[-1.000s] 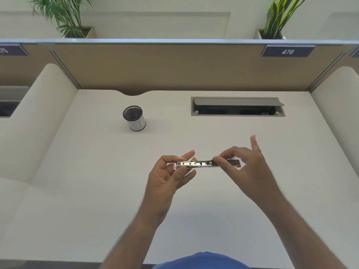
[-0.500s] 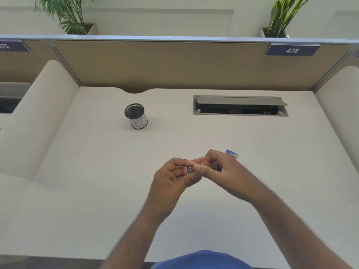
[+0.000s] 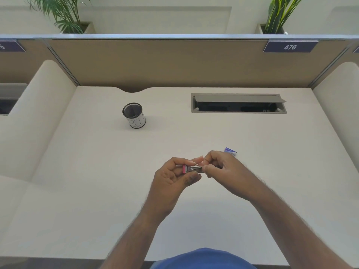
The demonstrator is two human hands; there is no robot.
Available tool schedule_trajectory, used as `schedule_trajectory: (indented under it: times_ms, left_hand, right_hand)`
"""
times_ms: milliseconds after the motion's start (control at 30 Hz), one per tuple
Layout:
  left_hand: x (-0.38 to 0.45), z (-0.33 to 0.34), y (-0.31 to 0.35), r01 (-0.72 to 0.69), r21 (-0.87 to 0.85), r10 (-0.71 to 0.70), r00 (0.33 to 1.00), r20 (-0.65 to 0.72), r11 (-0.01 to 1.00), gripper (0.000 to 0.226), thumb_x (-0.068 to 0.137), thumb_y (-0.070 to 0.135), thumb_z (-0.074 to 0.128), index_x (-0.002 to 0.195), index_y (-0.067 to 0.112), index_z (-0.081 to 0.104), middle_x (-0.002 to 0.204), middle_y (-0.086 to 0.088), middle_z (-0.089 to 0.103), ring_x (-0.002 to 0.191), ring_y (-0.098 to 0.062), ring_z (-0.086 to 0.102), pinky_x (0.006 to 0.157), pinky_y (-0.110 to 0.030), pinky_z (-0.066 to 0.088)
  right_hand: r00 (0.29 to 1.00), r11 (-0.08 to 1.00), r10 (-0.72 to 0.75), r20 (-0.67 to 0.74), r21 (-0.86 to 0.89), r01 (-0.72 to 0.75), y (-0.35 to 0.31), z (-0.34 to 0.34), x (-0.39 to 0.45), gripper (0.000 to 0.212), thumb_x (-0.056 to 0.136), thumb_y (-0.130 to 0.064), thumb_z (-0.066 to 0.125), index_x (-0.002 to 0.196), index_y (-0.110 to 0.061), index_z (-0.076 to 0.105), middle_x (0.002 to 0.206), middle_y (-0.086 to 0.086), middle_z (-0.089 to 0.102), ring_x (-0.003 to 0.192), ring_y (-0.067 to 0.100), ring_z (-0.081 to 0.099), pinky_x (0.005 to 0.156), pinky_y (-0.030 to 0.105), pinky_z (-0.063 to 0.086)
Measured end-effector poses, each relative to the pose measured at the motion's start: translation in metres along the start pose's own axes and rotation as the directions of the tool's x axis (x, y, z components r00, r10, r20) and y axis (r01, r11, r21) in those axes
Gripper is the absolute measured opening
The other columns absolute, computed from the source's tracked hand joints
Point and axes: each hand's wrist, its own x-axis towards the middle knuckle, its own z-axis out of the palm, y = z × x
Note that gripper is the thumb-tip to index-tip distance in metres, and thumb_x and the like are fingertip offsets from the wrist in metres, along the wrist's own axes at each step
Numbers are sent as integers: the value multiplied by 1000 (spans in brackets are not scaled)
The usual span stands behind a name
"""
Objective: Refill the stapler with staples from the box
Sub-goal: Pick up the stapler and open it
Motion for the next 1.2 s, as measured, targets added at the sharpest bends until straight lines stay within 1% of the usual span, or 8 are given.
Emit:
schedule_trajectory:
  times_ms: [133, 367, 467, 567, 700, 867, 1033, 1200]
  left_hand:
    - [1, -3, -5, -10, -3, 10, 1000, -17, 1000, 16, 100, 5, 72, 109, 18, 75, 134, -9, 81, 122, -31, 78, 95, -32, 65]
    - [2, -6, -3, 5, -62, -8, 999, -48, 998, 13, 98, 16, 75, 110, 18, 72, 135, -11, 80, 124, -31, 77, 95, -32, 65]
    - [4, -7, -4, 22, -71, -26, 998, -53, 997, 10, 102, 14, 75, 109, 21, 73, 135, -11, 80, 121, -31, 78, 95, -32, 64]
    - [4, -5, -3, 31, -76, -35, 999, -41, 997, 13, 98, 25, 80, 108, 23, 73, 134, -12, 80, 120, -33, 79, 95, -32, 64]
    - [8, -6, -1, 17, -108, -19, 1000, -23, 994, 28, 92, 40, 86, 110, 23, 73, 132, -15, 80, 118, -34, 80, 96, -33, 64]
    - [11, -12, -5, 33, -131, -34, 999, -9, 991, 27, 94, 38, 84, 113, 22, 73, 134, -17, 79, 126, -35, 76, 99, -33, 63]
    - [12, -15, -9, 27, -130, -30, 999, -20, 991, 39, 96, 39, 83, 124, 15, 71, 140, -16, 76, 130, -37, 73, 103, -36, 62]
    - [17, -16, -15, 11, -285, -40, 995, -94, 958, 32, 110, 29, 63, 136, 11, 68, 148, -15, 71, 138, -34, 68, 104, -35, 61]
  right_hand:
    - [1000, 1000, 6, 21, 28, -6, -1, -2, 0, 33, 73, -51, 47, 86, -29, 67, 75, -12, 73, 64, 10, 48, 62, 32, 39]
    - [986, 992, -108, 130, 77, 98, -1, -13, -7, 24, 92, -21, 41, 108, -28, 57, 96, -1, 76, 88, 17, 59, 92, 40, 47]
    - [971, 988, -155, 179, 46, 150, 0, -16, -9, 28, 95, -17, 38, 94, -27, 63, 99, -7, 73, 92, 12, 60, 96, 39, 48]
    - [956, 980, -197, 216, 45, 191, 4, -19, -9, 30, 95, -14, 36, 83, -23, 62, 101, -2, 72, 107, 24, 63, 108, 46, 48]
    - [959, 972, -219, 180, 125, 198, 8, -23, -10, 33, 89, -8, 34, 74, -24, 59, 105, 2, 76, 103, 13, 66, 98, 24, 52]
    - [951, 979, -196, 238, 94, 178, 13, -33, -11, 31, 94, -18, 39, 83, -26, 67, 117, 1, 77, 114, 23, 66, 100, 36, 54]
    - [953, 978, -196, 229, -18, 206, 10, -30, -11, 21, 106, -33, 59, 93, -31, 74, 108, -2, 79, 80, 1, 68, 70, 27, 59]
    - [973, 977, -206, 105, -24, 210, 11, -13, -16, 21, 109, -25, 60, 95, -32, 74, 110, -8, 78, 73, 2, 62, 66, 28, 56]
